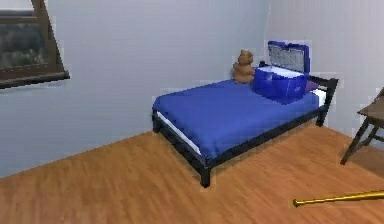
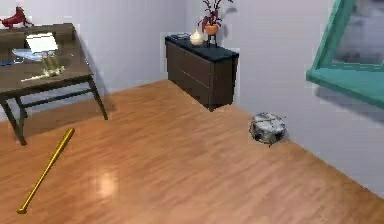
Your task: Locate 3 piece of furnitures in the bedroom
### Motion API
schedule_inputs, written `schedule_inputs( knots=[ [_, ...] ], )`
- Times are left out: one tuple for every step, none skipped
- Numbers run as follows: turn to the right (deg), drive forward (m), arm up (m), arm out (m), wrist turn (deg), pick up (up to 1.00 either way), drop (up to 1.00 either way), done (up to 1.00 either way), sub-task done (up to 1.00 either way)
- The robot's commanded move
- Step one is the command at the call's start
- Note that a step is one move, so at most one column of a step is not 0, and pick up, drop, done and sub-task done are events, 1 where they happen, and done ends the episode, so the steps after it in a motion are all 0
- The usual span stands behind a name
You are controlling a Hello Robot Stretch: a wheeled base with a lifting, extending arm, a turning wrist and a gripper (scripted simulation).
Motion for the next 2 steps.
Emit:
schedule_inputs(
  knots=[
    [0.0, 0.5, 0.0, 0.0, 0.0, 0.0, 0.0, 0.0, 0.0],
    [18.0, 0.0, 0.0, 0.0, 0.0, 0.0, 0.0, 0.0, 0.0]
  ],
)
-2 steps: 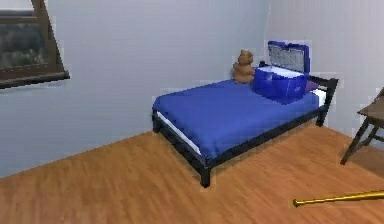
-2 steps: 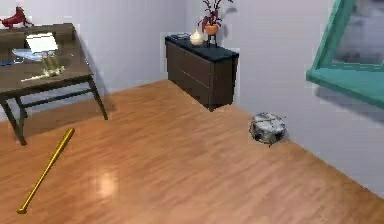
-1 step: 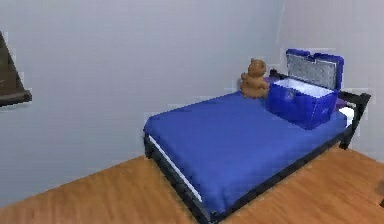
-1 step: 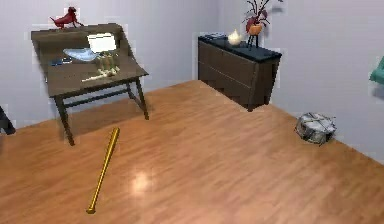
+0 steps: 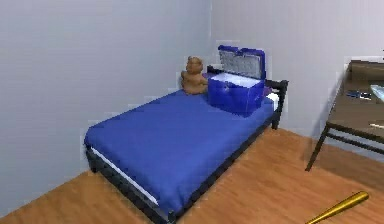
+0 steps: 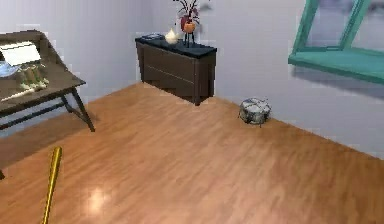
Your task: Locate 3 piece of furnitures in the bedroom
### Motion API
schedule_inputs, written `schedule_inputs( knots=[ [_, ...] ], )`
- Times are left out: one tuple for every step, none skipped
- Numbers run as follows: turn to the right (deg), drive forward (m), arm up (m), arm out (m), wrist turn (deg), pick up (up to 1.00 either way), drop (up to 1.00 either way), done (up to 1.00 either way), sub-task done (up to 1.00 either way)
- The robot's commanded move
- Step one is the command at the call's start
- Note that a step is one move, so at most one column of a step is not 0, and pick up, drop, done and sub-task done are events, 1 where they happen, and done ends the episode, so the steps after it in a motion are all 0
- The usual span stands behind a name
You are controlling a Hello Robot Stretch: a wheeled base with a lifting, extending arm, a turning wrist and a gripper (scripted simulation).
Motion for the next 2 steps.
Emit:
schedule_inputs(
  knots=[
    [0.0, 0.0, 0.0, 0.0, 0.0, 0.0, 0.0, 0.0, 1.0],
    [45.0, 0.0, 0.0, 0.0, 0.0, 0.0, 0.0, 0.0, 0.0]
  ],
)
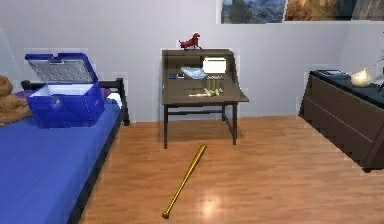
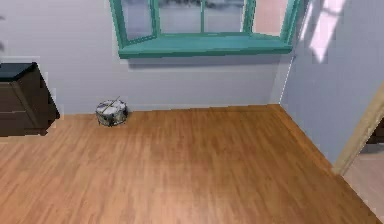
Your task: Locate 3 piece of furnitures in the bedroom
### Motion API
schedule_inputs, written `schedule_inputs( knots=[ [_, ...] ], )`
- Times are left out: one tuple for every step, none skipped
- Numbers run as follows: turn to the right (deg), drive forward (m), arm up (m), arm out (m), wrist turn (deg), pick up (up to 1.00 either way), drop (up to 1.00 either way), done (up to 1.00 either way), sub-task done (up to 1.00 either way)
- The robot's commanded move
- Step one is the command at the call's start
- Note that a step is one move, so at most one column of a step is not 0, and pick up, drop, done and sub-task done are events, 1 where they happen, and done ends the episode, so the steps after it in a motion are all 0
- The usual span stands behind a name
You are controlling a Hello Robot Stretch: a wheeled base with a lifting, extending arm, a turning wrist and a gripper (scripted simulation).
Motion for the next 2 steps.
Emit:
schedule_inputs(
  knots=[
    [15.0, 0.0, 0.0, 0.0, 0.0, 0.0, 0.0, 0.0, 0.0],
    [0.0, 0.55, 0.0, 0.0, 0.0, 0.0, 0.0, 0.0, 0.0]
  ],
)
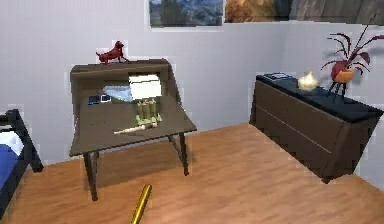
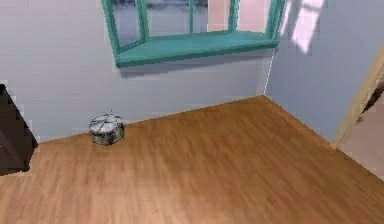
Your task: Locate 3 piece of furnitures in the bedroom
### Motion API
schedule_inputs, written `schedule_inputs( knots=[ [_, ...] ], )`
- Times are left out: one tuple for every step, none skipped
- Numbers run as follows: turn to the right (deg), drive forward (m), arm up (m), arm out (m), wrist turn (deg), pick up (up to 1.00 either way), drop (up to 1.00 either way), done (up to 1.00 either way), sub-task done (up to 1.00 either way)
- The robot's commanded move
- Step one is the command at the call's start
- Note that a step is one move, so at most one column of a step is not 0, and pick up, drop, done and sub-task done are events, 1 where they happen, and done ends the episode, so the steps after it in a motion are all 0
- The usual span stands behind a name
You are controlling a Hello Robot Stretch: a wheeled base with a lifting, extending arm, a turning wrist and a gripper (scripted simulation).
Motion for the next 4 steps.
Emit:
schedule_inputs(
  knots=[
    [-18.0, 0.0, 0.0, 0.0, 0.0, 0.0, 0.0, 0.0, 0.0],
    [0.0, 0.0, 0.0, 0.0, 0.0, 0.0, 0.0, 0.0, 1.0],
    [33.0, 0.0, 0.0, 0.0, 0.0, 0.0, 0.0, 0.0, 0.0],
    [0.0, 0.3, 0.0, 0.0, 0.0, 0.0, 0.0, 0.0, 0.0]
  ],
)
